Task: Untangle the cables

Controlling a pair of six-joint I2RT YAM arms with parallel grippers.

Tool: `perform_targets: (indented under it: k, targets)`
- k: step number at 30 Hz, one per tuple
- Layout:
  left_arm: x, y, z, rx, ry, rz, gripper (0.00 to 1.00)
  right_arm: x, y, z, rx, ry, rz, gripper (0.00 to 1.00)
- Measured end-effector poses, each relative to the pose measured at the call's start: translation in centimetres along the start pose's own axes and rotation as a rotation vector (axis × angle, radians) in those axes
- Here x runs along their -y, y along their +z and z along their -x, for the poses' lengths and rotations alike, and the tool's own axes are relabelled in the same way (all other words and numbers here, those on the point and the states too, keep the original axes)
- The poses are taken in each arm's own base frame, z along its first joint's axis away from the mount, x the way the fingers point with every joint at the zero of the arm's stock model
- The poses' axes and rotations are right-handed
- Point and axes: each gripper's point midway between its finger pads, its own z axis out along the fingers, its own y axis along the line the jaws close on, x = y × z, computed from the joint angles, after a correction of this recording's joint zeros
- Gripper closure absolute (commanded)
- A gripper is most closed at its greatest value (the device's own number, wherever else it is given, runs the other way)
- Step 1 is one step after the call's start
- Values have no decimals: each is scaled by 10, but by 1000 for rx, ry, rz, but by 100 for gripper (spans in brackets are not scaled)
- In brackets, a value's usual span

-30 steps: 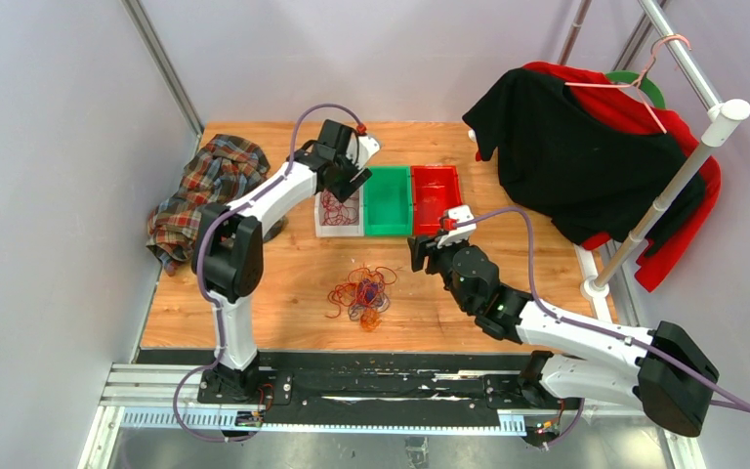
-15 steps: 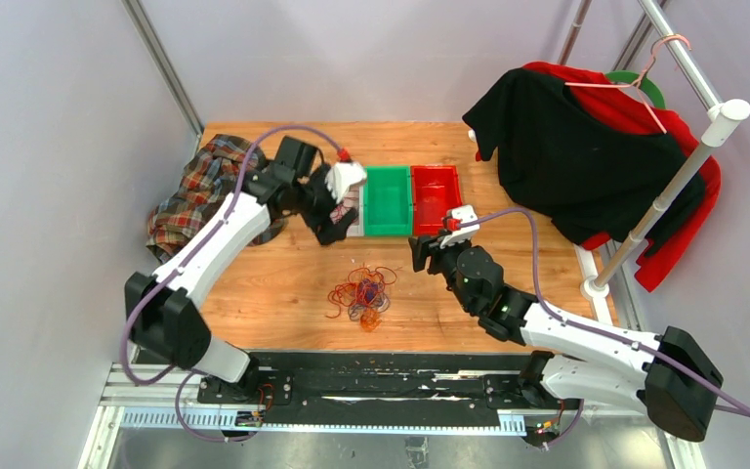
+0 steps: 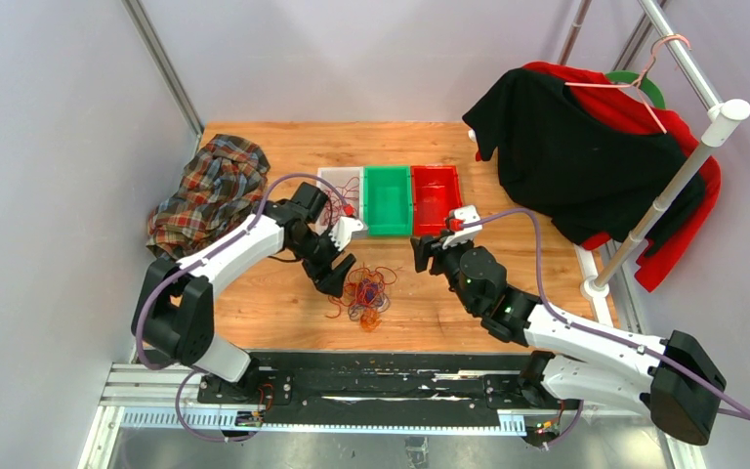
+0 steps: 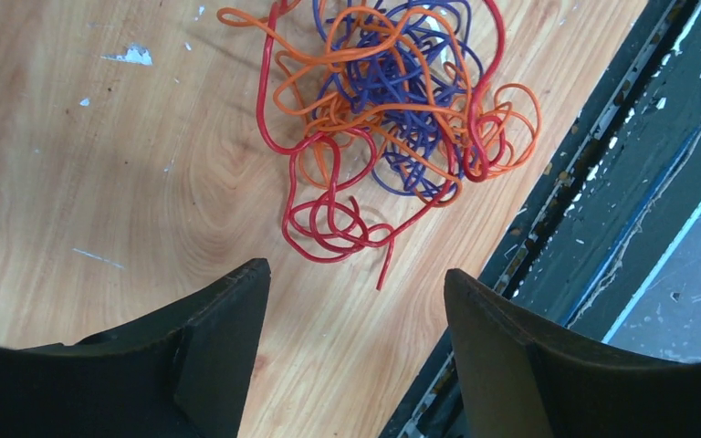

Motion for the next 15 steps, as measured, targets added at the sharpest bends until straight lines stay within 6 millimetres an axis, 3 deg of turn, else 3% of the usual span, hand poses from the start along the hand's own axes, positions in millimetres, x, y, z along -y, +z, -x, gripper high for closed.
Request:
perform_targets:
  k: [6,11,15]
  targets:
    - [-9,19,-7,-18,-82,8,45,0,0,-1,-3,0,0,35]
    - [-15,28,-9,-31,-122,14,79,0,1,-5,-14,-5,-1,35]
    - [-17,28,-9,-26,-125,13,93,-3,5,-13,-34,-13,6,34]
